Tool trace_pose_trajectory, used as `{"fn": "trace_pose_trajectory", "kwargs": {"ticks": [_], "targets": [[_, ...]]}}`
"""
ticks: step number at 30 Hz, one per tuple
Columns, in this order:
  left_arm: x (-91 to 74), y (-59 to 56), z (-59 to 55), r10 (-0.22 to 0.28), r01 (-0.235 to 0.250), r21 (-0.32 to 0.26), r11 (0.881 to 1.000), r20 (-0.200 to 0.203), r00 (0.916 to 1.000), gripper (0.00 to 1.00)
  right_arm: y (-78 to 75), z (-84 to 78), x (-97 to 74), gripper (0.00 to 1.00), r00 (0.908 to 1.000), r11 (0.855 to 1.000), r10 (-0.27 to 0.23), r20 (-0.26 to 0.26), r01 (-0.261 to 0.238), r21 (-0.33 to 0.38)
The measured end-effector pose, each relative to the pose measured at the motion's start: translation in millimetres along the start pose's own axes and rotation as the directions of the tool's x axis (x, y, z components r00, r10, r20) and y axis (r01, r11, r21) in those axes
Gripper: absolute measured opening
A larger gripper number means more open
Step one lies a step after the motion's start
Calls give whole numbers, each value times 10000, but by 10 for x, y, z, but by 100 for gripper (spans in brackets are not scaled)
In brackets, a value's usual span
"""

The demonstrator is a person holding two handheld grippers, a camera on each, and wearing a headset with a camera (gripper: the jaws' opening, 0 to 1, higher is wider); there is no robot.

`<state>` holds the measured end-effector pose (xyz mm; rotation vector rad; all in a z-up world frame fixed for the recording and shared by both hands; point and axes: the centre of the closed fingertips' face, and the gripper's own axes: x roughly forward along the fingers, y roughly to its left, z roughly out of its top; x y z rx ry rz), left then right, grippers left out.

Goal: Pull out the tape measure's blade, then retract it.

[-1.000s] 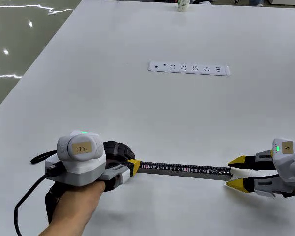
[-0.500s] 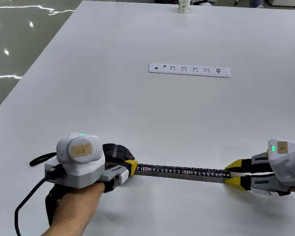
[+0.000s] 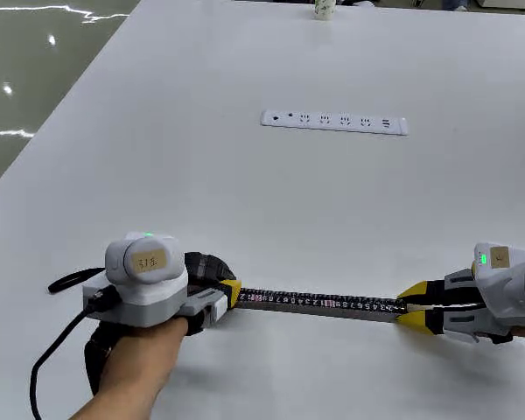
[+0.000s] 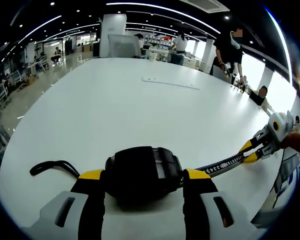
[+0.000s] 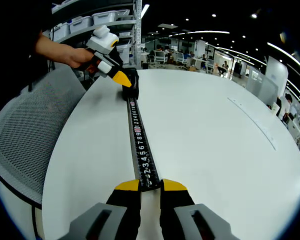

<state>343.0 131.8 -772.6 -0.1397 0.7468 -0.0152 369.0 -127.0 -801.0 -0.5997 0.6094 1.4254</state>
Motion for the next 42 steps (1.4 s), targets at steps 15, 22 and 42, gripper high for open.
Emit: {"fn": "trace_pose_trajectory", "kwargs": {"ticks": [15,22,42], "targets": [[46,9,24,454,-456,-462,9979,-64,9990,61,17,9,0,10,10000,10000,25,-60,-25,-26],[46,14,18,474,-480,-343,9983,-196,9987,60,17,9,-5,9,9999,10000,52,-115,-52,-58],[50,38,-3,566,-571,-72,9983,-506,9971,55,9,-2,-17,9,9998,10000,63,-170,-63,-42]]}}
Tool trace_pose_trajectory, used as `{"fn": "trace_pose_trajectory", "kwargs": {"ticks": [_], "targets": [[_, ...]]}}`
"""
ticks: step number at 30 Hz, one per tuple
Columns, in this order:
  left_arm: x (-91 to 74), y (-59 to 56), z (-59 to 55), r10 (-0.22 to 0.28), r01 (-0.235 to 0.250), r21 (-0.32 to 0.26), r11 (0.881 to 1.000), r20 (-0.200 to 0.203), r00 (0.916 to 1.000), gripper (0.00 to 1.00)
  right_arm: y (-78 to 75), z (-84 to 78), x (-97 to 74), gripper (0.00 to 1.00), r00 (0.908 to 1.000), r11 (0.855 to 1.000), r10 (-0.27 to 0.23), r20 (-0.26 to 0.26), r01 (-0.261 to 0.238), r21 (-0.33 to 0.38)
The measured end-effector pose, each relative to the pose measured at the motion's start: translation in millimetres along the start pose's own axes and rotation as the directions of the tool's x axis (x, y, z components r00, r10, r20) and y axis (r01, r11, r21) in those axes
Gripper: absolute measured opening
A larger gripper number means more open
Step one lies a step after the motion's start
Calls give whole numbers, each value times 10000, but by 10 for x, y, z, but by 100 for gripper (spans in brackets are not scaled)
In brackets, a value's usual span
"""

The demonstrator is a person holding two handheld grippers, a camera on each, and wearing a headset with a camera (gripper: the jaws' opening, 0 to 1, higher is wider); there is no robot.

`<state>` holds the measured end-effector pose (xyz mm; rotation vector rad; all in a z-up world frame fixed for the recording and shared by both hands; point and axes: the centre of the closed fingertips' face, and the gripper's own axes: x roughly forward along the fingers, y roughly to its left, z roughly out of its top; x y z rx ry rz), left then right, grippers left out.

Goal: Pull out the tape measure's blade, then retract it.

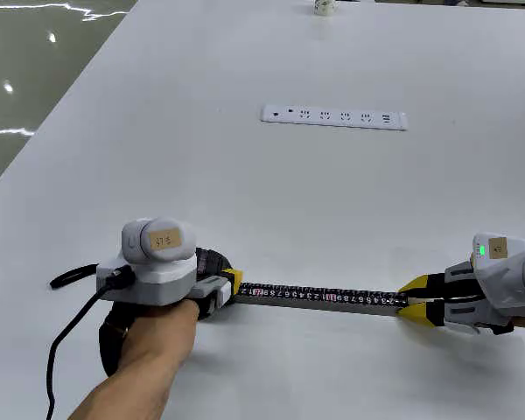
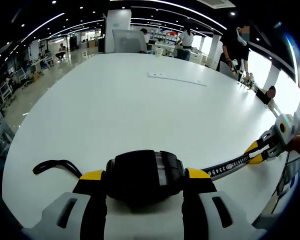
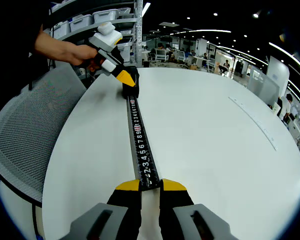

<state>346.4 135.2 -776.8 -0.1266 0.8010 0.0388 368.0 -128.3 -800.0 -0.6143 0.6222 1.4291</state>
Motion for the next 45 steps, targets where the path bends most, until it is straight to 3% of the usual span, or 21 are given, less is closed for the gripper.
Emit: {"fn": "trace_pose_trajectory", "kwargs": {"ticks": [45], "targets": [[-14,-2,11,-311,305,-311,9991,-180,9994,54,7,29,25,9,10000,9999,-40,-53,40,139]]}}
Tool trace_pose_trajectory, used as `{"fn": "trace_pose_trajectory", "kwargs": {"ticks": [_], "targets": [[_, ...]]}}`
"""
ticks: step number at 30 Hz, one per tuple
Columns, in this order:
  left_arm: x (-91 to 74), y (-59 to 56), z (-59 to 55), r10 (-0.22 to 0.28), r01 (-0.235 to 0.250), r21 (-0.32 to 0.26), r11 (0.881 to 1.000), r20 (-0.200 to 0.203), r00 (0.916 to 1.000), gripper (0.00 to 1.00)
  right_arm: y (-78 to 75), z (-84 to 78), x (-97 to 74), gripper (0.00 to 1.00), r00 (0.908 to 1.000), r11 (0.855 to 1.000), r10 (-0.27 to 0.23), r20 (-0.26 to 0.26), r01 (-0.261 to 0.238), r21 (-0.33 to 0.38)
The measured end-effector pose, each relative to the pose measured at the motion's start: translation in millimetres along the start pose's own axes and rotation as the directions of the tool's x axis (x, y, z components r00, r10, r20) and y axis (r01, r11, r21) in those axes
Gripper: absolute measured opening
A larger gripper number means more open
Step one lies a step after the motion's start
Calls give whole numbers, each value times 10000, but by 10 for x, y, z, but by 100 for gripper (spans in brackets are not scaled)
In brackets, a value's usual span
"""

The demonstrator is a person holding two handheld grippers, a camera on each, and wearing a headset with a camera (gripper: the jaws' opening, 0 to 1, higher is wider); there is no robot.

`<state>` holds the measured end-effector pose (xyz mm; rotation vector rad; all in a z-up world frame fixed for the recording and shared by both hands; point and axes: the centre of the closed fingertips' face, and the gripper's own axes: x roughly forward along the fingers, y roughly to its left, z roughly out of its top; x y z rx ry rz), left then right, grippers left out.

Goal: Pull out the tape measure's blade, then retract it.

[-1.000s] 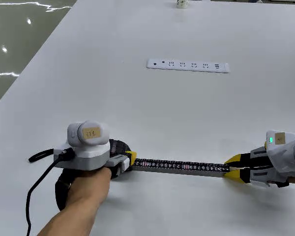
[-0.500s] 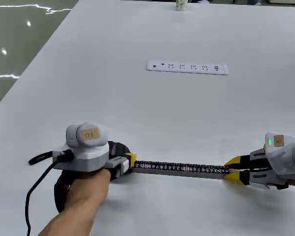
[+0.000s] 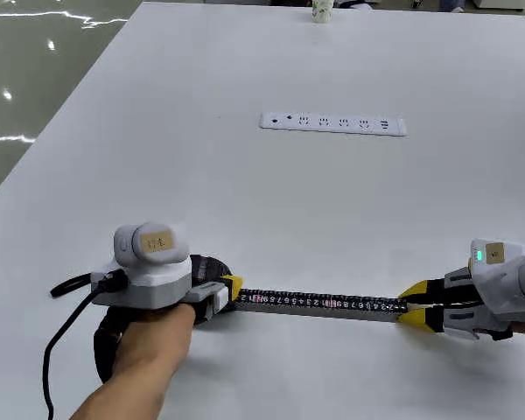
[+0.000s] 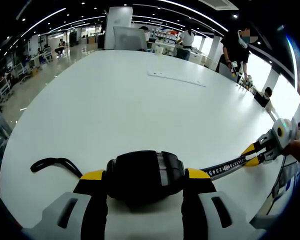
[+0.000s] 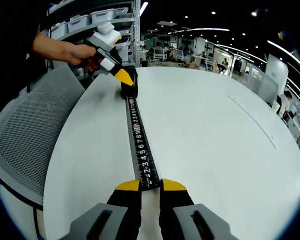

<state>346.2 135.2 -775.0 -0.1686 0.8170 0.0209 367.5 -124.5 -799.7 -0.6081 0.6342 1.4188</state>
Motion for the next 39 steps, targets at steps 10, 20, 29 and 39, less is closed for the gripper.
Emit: {"fn": "trace_pose_trajectory", "kwargs": {"ticks": [10,20,29,39], "targets": [[-4,6,-5,-70,70,-95,9999,-10,10000,54,2,55,76,9,9999,10000,89,93,-89,7],[-7,10,-11,-118,117,-108,9999,-38,9999,54,25,140,174,9,9996,9998,179,230,-179,-13],[-14,7,-15,-150,150,-129,9998,-56,9999,55,39,197,243,9,9993,9998,217,315,-217,0],[-13,7,-18,-189,188,-124,9997,-85,9998,55,79,270,311,9,9988,9996,271,400,-274,63]]}}
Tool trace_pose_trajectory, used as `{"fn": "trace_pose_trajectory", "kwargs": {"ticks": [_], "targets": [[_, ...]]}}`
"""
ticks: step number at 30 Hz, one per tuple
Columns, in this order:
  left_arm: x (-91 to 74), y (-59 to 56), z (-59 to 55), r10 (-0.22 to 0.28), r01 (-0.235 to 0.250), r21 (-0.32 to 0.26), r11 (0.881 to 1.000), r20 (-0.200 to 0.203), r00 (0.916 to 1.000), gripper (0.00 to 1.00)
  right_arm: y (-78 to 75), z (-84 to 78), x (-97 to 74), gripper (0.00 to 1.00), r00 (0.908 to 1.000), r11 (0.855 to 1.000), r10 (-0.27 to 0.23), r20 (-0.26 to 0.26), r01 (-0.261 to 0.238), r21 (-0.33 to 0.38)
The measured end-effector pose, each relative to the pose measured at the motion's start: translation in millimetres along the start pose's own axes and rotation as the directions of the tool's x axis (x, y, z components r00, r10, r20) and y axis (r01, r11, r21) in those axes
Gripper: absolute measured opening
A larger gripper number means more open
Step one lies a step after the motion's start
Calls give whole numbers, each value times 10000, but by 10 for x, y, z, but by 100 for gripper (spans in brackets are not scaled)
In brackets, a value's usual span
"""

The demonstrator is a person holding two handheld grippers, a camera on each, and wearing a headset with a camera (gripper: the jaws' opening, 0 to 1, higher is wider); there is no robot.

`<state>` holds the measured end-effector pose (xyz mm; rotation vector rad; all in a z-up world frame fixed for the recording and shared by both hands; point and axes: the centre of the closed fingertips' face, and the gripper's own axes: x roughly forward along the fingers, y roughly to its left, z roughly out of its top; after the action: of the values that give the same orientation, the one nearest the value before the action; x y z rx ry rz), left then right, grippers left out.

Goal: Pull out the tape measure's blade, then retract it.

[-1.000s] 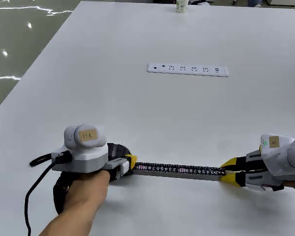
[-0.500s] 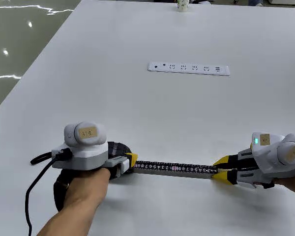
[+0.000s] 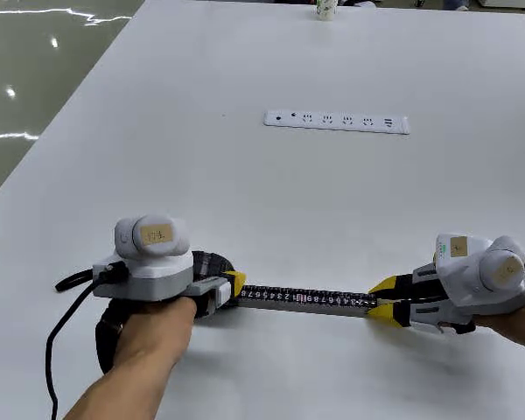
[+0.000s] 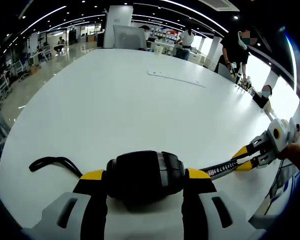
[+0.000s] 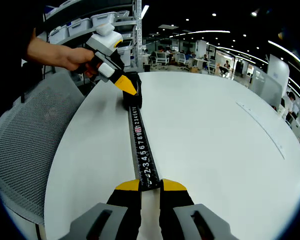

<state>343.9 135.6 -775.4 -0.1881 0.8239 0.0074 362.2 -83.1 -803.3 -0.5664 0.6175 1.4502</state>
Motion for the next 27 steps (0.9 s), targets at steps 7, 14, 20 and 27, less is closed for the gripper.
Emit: {"fn": "trace_pose_trajectory", "kwargs": {"ticks": [7,14,20,27], "targets": [[2,-1,-3,-22,22,8,10000,-20,10000,55,11,44,49,9,10000,10000,22,64,-22,18],[2,-2,0,-40,40,7,10000,-27,10000,55,31,89,94,10,9999,10000,65,131,-66,38],[2,-1,1,-58,58,-2,10000,-41,10000,55,42,127,131,10,9998,9999,101,176,-102,54],[2,-1,0,-73,73,2,10000,-60,10000,55,51,173,180,10,9996,9999,135,227,-137,51]]}}
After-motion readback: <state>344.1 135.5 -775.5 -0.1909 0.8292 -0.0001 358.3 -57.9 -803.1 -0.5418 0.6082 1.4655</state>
